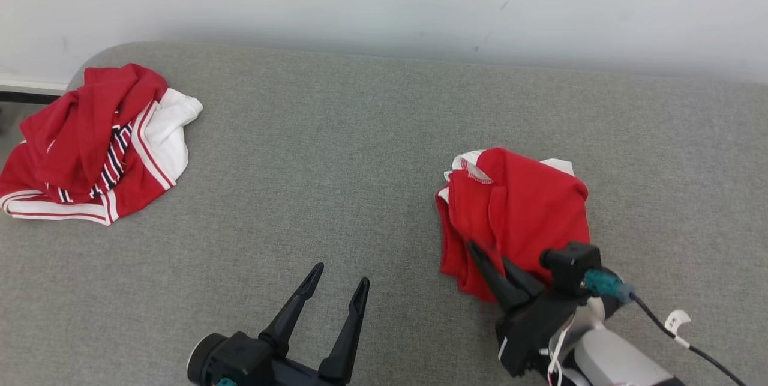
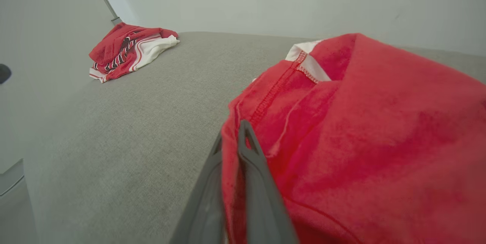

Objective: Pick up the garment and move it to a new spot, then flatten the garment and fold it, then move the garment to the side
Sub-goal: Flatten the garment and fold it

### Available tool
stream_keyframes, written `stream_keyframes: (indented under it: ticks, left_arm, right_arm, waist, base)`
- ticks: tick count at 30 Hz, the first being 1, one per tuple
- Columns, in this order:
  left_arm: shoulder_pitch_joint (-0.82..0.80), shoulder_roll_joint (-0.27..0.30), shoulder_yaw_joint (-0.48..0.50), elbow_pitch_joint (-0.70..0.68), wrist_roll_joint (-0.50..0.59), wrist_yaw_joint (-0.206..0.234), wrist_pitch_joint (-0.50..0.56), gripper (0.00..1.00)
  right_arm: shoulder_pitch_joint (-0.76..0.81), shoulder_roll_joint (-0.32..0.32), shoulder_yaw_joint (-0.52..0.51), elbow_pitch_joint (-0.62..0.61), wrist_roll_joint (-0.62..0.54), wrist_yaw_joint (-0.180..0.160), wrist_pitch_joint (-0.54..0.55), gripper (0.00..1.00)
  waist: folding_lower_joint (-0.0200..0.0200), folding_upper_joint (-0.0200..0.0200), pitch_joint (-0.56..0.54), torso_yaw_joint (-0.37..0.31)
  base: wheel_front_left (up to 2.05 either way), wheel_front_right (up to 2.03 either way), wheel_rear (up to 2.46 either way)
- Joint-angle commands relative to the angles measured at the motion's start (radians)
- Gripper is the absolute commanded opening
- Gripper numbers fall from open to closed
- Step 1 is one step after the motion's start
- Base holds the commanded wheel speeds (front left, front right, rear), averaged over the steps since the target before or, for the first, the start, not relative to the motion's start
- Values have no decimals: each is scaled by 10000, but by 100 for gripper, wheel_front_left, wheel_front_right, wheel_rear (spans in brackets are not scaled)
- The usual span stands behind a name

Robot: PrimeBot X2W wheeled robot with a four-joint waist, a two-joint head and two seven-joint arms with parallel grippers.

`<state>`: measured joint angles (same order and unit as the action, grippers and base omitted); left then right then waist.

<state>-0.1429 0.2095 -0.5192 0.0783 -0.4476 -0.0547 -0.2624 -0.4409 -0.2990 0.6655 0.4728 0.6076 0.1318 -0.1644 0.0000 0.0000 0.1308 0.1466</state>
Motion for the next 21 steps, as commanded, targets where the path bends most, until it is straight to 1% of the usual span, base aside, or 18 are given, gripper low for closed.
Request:
stream_keyframes:
  ticks: [1, 6, 7, 8, 9, 10, 11, 16, 21]
  left_arm:
    - [134, -47, 26, 17, 75, -68, -35, 100]
    - [274, -95, 161, 52, 96, -36, -34, 100]
    - [291, -118, 159, 63, 115, -40, -35, 100]
    - [317, -133, 153, 76, 136, -46, -34, 100]
    - [341, -142, 141, 95, 154, -45, -35, 100]
    - [362, -152, 134, 113, 158, -39, -34, 100]
    - [380, -163, 134, 130, 167, -36, -34, 100]
    - [458, -198, 167, 164, 203, 32, -34, 100]
    - [624, -238, 210, 145, 203, 194, -34, 100]
  right_arm:
    - [157, -54, 28, -77, 67, -23, 49, 0]
    - [770, -110, 184, -548, 133, -23, 290, 1]
    - [869, -104, 184, -589, 143, -23, 302, 12]
    - [972, -79, 194, -643, 168, -23, 340, 29]
    - [1058, -54, 203, -693, 172, -23, 370, 40]
    - [1137, -38, 211, -751, 156, -23, 372, 83]
    - [1211, -17, 225, -817, 131, -23, 380, 100]
    - [1501, -64, -165, -1224, -208, -23, -19, 100]
    - [1736, -9, -918, -1522, -910, -23, -413, 100]
  waist:
    - [0, 0, -6, 5]
    - [0, 0, -110, -89]
    - [0, 0, -154, -110]
    - [0, 0, -187, -131]
    - [0, 0, -231, -155]
    - [0, 0, -280, -181]
    - [0, 0, -332, -208]
    - [0, 0, -571, -410]
    - [0, 0, -805, -715]
  base:
    - [0, 0, 0]
    - [0, 0, 0]
    - [0, 0, 0]
    - [0, 0, 0]
    - [0, 0, 0]
    - [0, 0, 0]
    - [0, 0, 0]
    - [0, 0, 0]
    - [0, 0, 0]
